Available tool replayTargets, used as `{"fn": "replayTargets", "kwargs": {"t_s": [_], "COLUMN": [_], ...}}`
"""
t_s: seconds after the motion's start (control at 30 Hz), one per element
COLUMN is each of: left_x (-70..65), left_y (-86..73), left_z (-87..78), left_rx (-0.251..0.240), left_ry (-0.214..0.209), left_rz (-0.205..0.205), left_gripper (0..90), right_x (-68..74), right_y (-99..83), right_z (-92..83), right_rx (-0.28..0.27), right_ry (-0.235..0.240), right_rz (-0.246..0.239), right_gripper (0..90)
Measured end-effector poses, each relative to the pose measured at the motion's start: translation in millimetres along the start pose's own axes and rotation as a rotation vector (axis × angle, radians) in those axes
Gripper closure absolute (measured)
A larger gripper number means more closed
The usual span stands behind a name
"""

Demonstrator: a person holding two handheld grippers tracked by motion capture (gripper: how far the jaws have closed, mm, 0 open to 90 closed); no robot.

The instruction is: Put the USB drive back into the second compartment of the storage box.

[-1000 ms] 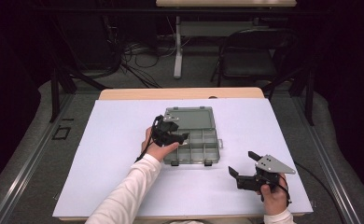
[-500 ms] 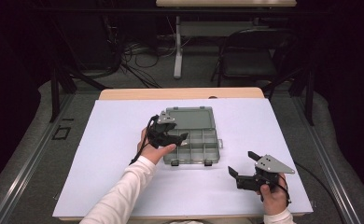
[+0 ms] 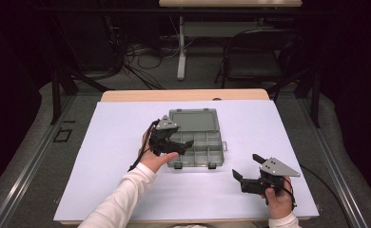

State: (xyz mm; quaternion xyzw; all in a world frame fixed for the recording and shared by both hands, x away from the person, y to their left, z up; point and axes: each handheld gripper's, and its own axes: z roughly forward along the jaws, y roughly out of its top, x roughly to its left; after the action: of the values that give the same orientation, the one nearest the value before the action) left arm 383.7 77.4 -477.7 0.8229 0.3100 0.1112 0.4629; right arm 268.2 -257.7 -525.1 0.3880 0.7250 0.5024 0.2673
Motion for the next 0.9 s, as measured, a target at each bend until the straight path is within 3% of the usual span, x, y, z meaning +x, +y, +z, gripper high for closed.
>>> {"fn": "replayTargets", "kwargs": {"t_s": [0.33,0.57,0.77,0.9], "left_x": [-9.2,-10.0,-6.9,-1.9], "left_y": [-11.5,-25.9,-42.9,-60.3], "left_z": [-22.2,-37.2,-51.8,-65.0], "left_rx": [-0.039,-0.070,-0.089,-0.129], "left_ry": [-0.041,-0.041,-0.017,-0.013], "left_rz": [0.020,0.014,0.014,-0.005], "left_gripper": [15.8,14.8,14.8,14.8], "right_x": [0.1,0.5,0.7,0.8], "right_y": [-0.1,-0.1,-0.4,-0.4], "right_z": [0.4,0.3,1.2,1.5], "right_rx": [0.001,0.004,0.006,0.006], "right_ry": [-0.002,-0.003,-0.003,-0.005], "right_rz": [-0.001,0.000,-0.003,-0.004], "right_gripper": [6.6,6.6,6.6,6.6]}}
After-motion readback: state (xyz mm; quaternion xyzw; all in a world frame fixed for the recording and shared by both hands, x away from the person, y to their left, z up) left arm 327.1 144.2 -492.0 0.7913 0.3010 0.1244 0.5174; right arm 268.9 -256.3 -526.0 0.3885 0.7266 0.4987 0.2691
